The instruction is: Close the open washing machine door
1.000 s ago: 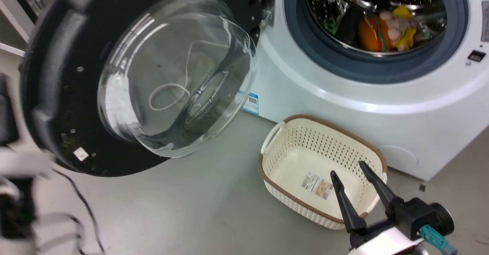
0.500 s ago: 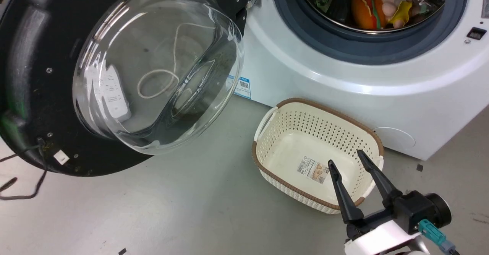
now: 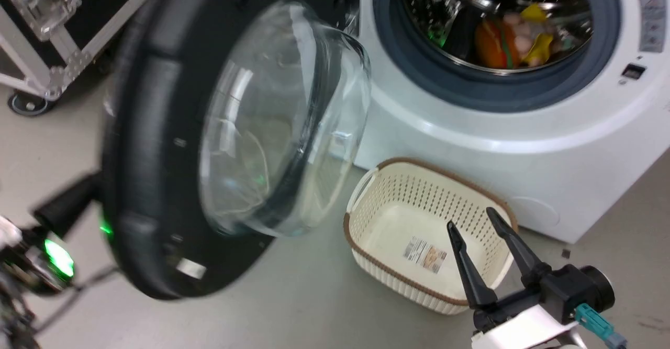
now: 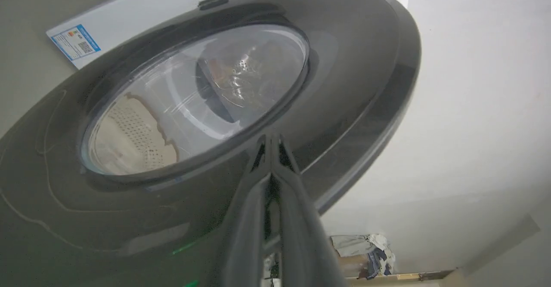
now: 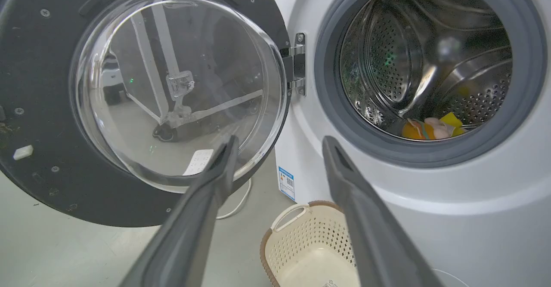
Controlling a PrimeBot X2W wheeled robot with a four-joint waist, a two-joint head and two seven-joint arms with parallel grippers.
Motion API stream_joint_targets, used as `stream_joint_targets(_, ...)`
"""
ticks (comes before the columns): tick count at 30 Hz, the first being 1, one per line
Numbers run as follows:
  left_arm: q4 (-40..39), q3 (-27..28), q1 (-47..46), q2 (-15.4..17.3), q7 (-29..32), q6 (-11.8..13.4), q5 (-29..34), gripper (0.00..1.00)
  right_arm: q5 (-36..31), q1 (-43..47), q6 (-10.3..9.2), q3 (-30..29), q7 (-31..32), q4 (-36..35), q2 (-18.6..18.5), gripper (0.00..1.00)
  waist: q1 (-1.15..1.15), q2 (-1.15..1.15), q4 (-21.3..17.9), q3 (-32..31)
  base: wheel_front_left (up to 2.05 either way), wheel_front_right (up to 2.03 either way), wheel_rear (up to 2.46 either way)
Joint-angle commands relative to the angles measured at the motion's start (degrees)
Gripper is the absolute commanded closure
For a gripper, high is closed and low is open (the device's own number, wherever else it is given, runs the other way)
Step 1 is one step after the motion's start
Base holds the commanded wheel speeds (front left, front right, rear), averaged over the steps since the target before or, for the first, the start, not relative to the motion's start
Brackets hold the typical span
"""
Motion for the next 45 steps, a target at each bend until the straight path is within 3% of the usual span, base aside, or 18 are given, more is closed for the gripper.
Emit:
stream_joint_targets(1, -2.36, -0.77, 2.59, -1.89, 1.60, 0.44, -1.38, 1.00, 0.58, 0.27, 0.05, -0.34, -0.46, 0.12, 0.07, 0.00, 0.01, 0.00, -1.00, -1.67, 0.00, 0.00, 0.00)
stream_joint_targets(7, -13.27, -6.08, 12.88, -9.48, 4.52, 2.71, -2.86, 1.00, 0.88, 1.96, 0.05, -2.63, -0.46, 0.22, 0.08, 0.00, 0.01, 0.00, -4.29, -4.63, 0.00, 0.00, 0.00)
stream_joint_targets(12, -17.65, -12.52, 19.02, -11.39, 1.97, 2.81, -6.10, 1.00, 0.38, 2.03, 0.05, -5.57, -0.46, -0.11, 0.09, 0.00, 0.01, 0.00, -8.92, -4.30, 0.00, 0.00, 0.00)
stream_joint_targets(16, -17.90, -20.60, 21.98, -11.50, -4.54, 1.07, -11.51, 1.00, -0.06, 1.47, 0.05, -7.55, -0.23, -0.68, 0.09, 0.00, 0.01, 0.00, -13.70, -2.84, 0.00, 0.00, 0.00)
stream_joint_targets(20, -16.62, -27.56, 22.07, -11.51, -11.58, -2.44, -12.36, 1.00, -0.11, 1.13, 0.05, -8.80, 0.05, -1.15, 0.09, 0.00, 0.01, 0.00, -18.99, -0.86, 0.00, 0.00, 0.00)
stream_joint_targets(27, -10.69, -35.26, 16.71, -11.52, -21.79, -4.95, -12.41, 1.00, 0.88, 0.09, 0.05, -9.67, -0.02, -1.55, 0.09, 0.00, 0.01, 0.00, -28.78, 3.94, 0.00, 0.00, 0.00)
stream_joint_targets(35, -2.34, -37.32, 4.80, -11.53, -34.87, -5.41, -13.77, 1.00, 4.57, -1.25, 0.05, -8.49, -0.40, -0.19, 0.09, 0.00, 0.01, 0.00, -38.94, 10.17, 0.00, 0.00, 0.00)
stream_joint_targets(41, 5.33, -37.48, -5.05, -11.53, -41.95, -6.41, -14.77, 1.00, 7.06, -2.15, 0.05, -7.32, -0.45, -0.17, 0.09, 0.00, 0.01, 0.00, -43.69, 12.17, 0.00, 0.00, 0.00)
stream_joint_targets(45, 10.04, -37.24, -9.63, -11.53, -45.41, -7.42, -16.10, 1.00, 7.61, -2.18, 0.05, -6.85, -0.46, -0.12, 0.09, 0.00, 0.01, 0.00, -44.77, 11.79, 0.00, 0.00, 0.00)
